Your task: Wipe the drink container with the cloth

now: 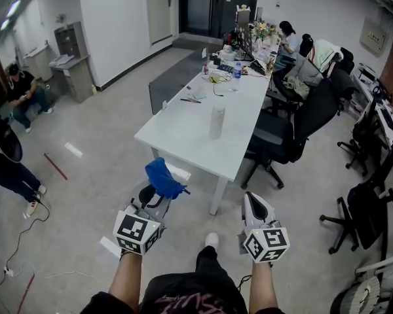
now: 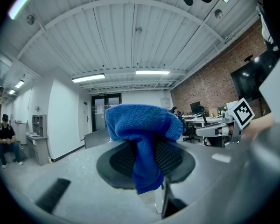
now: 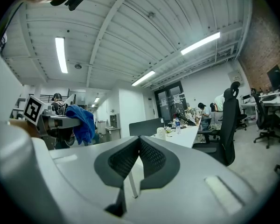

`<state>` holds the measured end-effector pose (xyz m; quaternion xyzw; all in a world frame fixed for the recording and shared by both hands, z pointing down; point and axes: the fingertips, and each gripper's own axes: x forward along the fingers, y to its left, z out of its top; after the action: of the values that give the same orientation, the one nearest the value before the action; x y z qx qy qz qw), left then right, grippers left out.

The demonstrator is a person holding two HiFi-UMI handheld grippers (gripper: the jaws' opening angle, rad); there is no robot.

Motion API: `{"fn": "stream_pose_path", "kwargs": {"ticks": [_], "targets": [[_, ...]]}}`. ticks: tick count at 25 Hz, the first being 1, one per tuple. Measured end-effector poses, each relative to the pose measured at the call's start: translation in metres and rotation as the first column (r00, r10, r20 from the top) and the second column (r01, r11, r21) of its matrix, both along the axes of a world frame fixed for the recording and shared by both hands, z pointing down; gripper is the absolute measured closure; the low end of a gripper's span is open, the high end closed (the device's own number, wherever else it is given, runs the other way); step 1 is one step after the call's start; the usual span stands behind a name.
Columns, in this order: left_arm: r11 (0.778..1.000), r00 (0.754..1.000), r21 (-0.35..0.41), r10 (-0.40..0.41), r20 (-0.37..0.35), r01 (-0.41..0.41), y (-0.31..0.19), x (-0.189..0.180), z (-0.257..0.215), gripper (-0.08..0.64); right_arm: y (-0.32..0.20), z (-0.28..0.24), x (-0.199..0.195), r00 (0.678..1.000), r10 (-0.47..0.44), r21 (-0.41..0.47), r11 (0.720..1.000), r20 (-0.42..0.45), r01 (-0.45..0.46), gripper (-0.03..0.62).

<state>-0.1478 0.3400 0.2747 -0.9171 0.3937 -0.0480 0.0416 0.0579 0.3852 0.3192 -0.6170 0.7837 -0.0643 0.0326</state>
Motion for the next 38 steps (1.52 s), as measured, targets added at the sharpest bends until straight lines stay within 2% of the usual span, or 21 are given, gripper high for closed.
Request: {"fn": "stream_pose_path", "kwargs": {"ticks": [10,24,36,38], "targets": [[0.999,1.0,-0.031,-0.02,0.018,0.021,-0.073,0.022,0.008,0.459,-0.081,0.004,0.022,0.999,-0.028,-0.014,1.0,0.021,0.028,0.585],[0.989,0.996,-0.126,-0.067,0.064,0.075,-0.205,0.058,0.053,0.459,-0.226,0.045,0.062,0.996,-0.076,-0.087,0.993,0.04,0.08,0.584],[0.981,0.992,-0.172,-0.074,0.104,0.091,-0.314,0.12,0.041,0.457,-0.338,0.039,0.111,0.99,-0.122,-0.103,0.986,0.075,0.129,0.584],[0.98,0.993,-0.172,-0.081,0.091,0.096,-0.328,0.124,0.045,0.459,-0.355,0.039,0.116,0.989,-0.129,-0.105,0.985,0.073,0.137,0.584]]}}
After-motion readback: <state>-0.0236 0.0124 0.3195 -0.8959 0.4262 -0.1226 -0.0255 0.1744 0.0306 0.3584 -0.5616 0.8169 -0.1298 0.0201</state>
